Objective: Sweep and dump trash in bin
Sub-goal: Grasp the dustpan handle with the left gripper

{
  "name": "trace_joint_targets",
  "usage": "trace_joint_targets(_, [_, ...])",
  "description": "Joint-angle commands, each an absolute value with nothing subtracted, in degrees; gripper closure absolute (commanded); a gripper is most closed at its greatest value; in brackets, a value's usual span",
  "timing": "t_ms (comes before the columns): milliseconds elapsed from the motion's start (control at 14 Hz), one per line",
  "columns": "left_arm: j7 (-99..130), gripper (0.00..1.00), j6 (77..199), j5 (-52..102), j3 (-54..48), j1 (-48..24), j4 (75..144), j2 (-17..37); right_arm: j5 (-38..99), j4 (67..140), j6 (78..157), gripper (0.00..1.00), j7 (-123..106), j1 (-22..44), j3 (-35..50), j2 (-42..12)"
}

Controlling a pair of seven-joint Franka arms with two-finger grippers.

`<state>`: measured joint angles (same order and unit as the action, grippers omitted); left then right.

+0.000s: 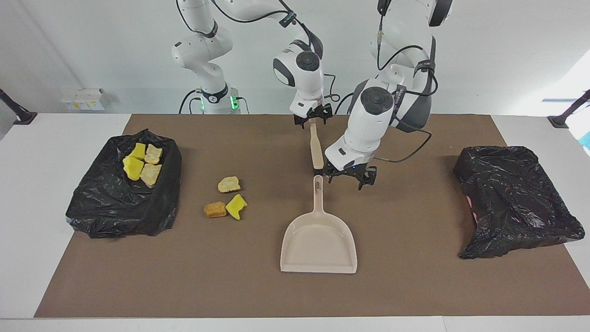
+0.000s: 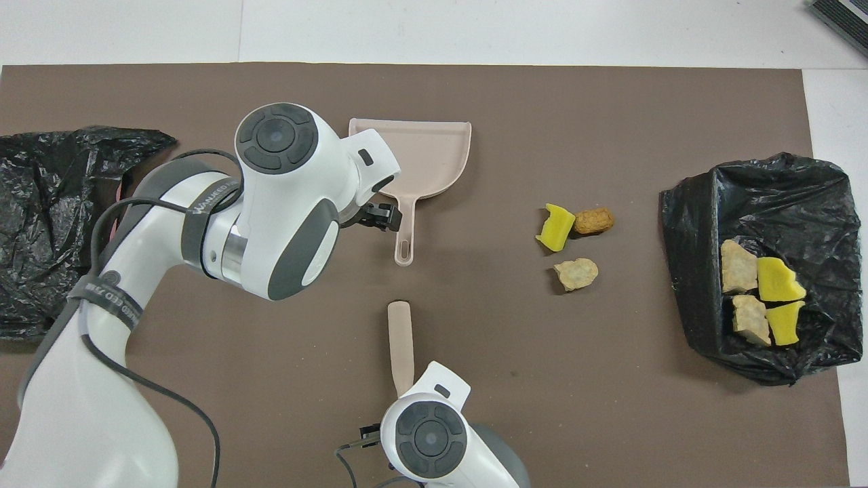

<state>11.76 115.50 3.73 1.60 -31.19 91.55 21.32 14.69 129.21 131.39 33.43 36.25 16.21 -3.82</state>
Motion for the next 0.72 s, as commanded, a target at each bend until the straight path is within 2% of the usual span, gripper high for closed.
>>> trace_joint_targets(0, [15.2, 0.0, 117.68, 4.04, 2.55, -33.57, 89.21, 24.95, 16.0, 129.64, 132.28, 0.81, 30.15, 35.59, 16.35, -3.69])
trace_joint_targets(72, [16.86, 0.0, 118.12, 3.78, 2.64, -34.88, 88.95, 26.18, 15.65, 129.55, 132.01, 1.0, 30.15, 35.6, 16.35, -3.69])
trace_joint_targets(215, [19.33, 0.0, 119.53, 3.78, 2.64, -36.3, 87.11, 29.34, 15.21, 129.2, 131.66, 1.0, 29.97, 35.51, 16.26, -3.78])
trace_joint_targets(501, [19.78, 0.02, 120.32, 4.04, 2.55, -36.21, 87.19, 29.62, 14.06, 127.19, 125.88, 1.0, 30.15, 34.99, 15.82, -2.82])
trace_joint_targets(572, [19.86, 0.24, 120.41, 4.13, 2.55, -36.21, 87.19, 29.62, 13.89, 126.48, 123.95, 1.0, 29.97, 33.41, 15.91, -1.94])
trace_joint_targets(644, [19.95, 0.56, 120.5, 4.22, 2.55, -36.21, 87.27, 29.62, 13.54, 126.47, 122.01, 1.0, 29.8, 32.79, 15.91, -0.8])
